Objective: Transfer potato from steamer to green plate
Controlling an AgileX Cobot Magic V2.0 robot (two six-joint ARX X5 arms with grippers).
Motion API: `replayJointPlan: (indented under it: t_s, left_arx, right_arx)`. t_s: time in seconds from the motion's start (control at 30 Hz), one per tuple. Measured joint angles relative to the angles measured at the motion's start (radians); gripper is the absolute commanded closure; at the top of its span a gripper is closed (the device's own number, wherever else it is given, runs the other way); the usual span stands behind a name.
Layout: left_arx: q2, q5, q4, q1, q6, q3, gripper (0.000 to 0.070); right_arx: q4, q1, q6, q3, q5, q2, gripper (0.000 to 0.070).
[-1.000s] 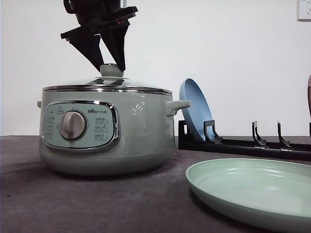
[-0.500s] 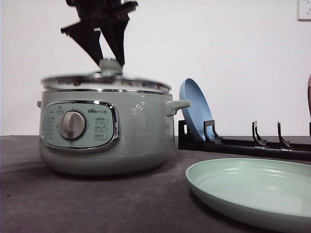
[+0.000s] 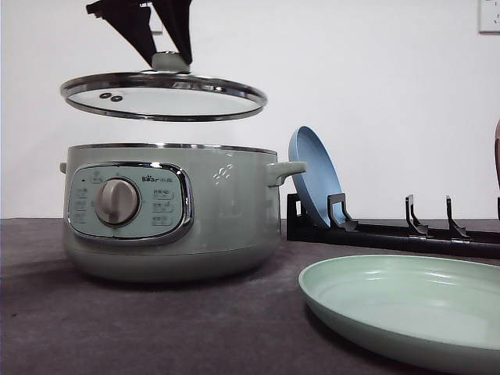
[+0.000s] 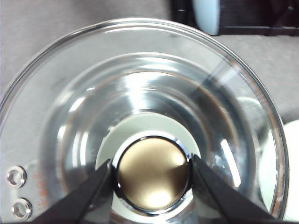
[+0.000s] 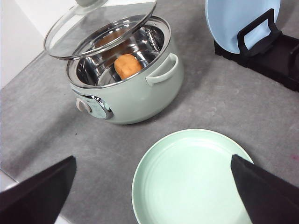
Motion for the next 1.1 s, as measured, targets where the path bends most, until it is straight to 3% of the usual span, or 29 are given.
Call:
replayJointPlan:
  t_s: [0.2, 0.6, 0.8, 1.03, 1.1]
  left_arx:
    - [0.0, 0.0, -0.008, 0.098, 0.003, 0.0, 0.07]
    - [0.0, -0.003, -0.026, 0.361, 0.003, 0.0, 0.07]
    - [0.0, -0.004, -0.026, 0.48, 0.003, 0.0, 0.07]
    - [0.0, -0.002, -0.027, 0.565, 0.003, 0.0, 0.07]
    - [0.0, 0.001, -0.027, 0.579, 0.003, 0.0, 0.07]
  right_arx:
    - [0.059, 0.0, 0.011, 0.0, -0.021, 0.038, 0.0018]
    - [0.111, 0.001, 0.015, 0.024, -0.201, 0.337, 0.0019]
    - [0.117, 0.041, -0.027, 0.2, -0.211, 0.589, 0.002]
    - [0.113, 0.111, -0.111, 0.523, -0.211, 0.963, 0.0021]
    - [0.104, 0.13, -0.136, 0.634, -0.21, 1.084, 0.0066]
